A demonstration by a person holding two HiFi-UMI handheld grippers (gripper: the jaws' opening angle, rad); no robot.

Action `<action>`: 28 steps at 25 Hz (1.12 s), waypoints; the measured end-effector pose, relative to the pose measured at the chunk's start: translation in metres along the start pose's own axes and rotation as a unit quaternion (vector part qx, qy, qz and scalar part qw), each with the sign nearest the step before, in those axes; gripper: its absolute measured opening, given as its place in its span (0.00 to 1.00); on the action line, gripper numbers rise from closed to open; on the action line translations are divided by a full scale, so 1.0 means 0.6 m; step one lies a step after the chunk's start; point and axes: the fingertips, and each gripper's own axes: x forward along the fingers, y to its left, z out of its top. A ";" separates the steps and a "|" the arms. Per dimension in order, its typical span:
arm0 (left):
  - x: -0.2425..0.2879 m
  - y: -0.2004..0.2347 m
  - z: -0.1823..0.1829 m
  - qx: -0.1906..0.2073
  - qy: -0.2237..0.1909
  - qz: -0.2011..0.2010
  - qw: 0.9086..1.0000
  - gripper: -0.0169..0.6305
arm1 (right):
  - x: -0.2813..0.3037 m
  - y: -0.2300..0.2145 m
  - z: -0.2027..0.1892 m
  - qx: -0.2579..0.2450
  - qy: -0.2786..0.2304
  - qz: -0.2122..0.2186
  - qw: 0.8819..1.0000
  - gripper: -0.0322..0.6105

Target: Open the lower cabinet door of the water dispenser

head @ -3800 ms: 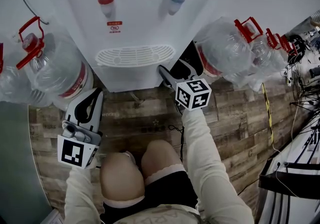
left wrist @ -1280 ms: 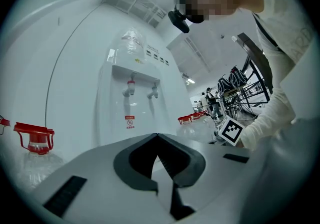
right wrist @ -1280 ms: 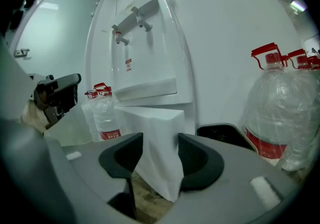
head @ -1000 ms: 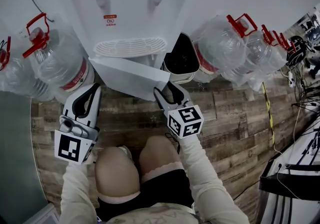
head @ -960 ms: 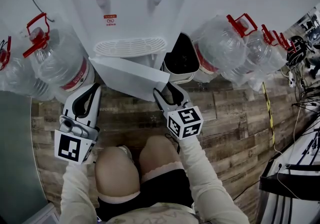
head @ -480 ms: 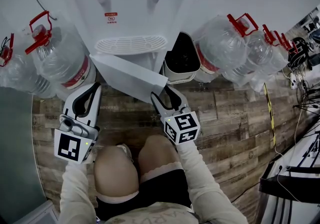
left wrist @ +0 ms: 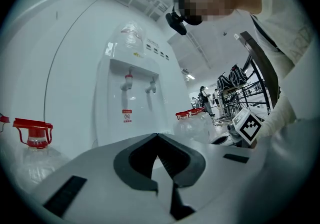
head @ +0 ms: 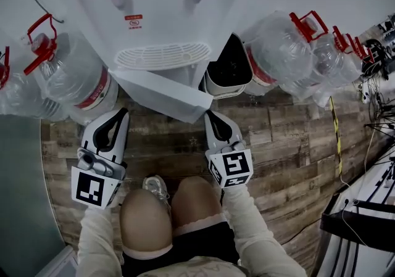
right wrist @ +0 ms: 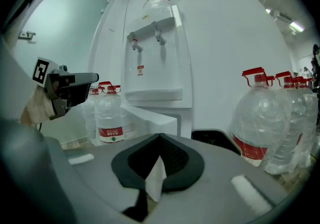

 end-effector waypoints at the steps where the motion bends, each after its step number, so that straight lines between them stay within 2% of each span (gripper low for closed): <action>1: 0.004 0.002 0.003 -0.005 0.001 -0.004 1.000 0.03 | 0.000 0.000 0.005 -0.004 0.000 -0.003 1.000 0.06; 6: 0.009 0.025 0.009 -0.036 0.049 0.011 0.998 0.03 | -0.009 0.006 0.053 -0.006 0.004 -0.020 1.000 0.06; 12: 0.009 0.030 0.076 -0.047 0.079 0.006 0.996 0.03 | -0.036 0.010 0.145 0.012 0.001 -0.036 0.999 0.06; 19: -0.003 0.038 0.200 -0.065 0.095 0.008 0.993 0.03 | -0.093 0.027 0.276 0.019 0.010 -0.039 0.999 0.06; 28: -0.033 0.046 0.403 -0.074 0.079 0.016 0.994 0.03 | -0.184 0.071 0.467 0.009 0.006 -0.033 0.999 0.06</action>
